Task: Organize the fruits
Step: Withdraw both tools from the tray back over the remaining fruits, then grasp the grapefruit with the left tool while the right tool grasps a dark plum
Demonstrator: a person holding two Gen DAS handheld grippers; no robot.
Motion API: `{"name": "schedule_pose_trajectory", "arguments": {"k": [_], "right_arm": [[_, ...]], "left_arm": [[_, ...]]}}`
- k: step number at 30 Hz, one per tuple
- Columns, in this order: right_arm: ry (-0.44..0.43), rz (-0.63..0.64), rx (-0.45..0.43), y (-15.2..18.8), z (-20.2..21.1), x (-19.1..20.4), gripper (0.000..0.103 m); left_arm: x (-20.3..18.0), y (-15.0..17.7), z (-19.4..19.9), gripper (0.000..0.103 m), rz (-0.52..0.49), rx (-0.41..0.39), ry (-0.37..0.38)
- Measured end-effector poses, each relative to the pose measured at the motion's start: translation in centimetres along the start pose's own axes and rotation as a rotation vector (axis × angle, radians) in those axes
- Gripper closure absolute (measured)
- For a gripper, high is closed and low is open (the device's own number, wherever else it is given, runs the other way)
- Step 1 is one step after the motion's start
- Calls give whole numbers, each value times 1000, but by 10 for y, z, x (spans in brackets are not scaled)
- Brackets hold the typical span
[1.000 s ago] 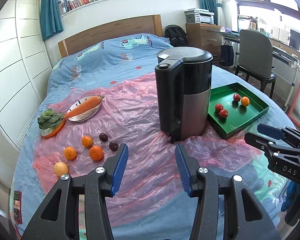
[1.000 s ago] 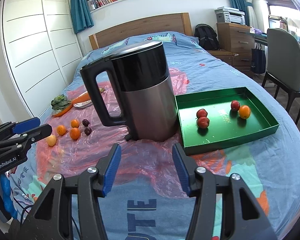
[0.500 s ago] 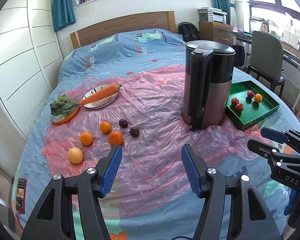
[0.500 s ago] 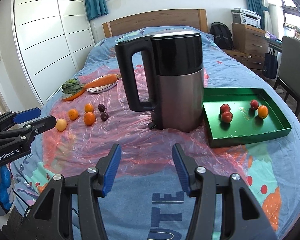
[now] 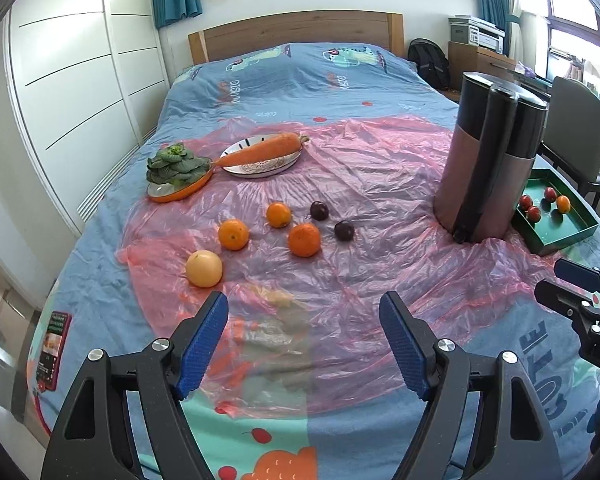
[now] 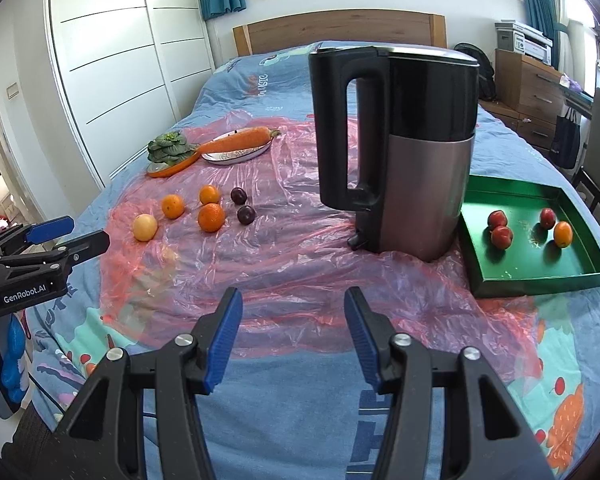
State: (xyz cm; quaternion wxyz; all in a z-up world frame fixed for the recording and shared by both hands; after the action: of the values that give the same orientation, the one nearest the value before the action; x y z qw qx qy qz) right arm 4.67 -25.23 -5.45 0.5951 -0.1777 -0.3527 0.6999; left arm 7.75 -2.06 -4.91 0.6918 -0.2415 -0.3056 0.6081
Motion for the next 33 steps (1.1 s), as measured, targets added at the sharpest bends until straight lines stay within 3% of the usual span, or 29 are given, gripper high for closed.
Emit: {"name": "schedule_pose_trajectory", "arguments": {"k": [22, 33], "right_arm": [[-86, 108, 109, -5, -80, 62, 57], [-108, 134, 157, -38, -152, 81, 57]], "left_arm": [[104, 35, -62, 30, 181, 112, -63], [147, 31, -117, 30, 261, 158, -74]]}}
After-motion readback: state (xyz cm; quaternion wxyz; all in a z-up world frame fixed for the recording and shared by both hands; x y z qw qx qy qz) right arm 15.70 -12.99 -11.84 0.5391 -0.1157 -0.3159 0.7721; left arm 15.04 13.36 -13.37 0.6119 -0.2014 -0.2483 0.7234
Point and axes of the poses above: each gripper's, at about its wrist camera, not at the fingertips, and z roughly against the way its jaws point, x to its left, y to its underside, the point moved 7 cm from there along -z, roughly the way its jaws point, and after that the axes turned 2 degrees about -z, right-handed, at the moved point
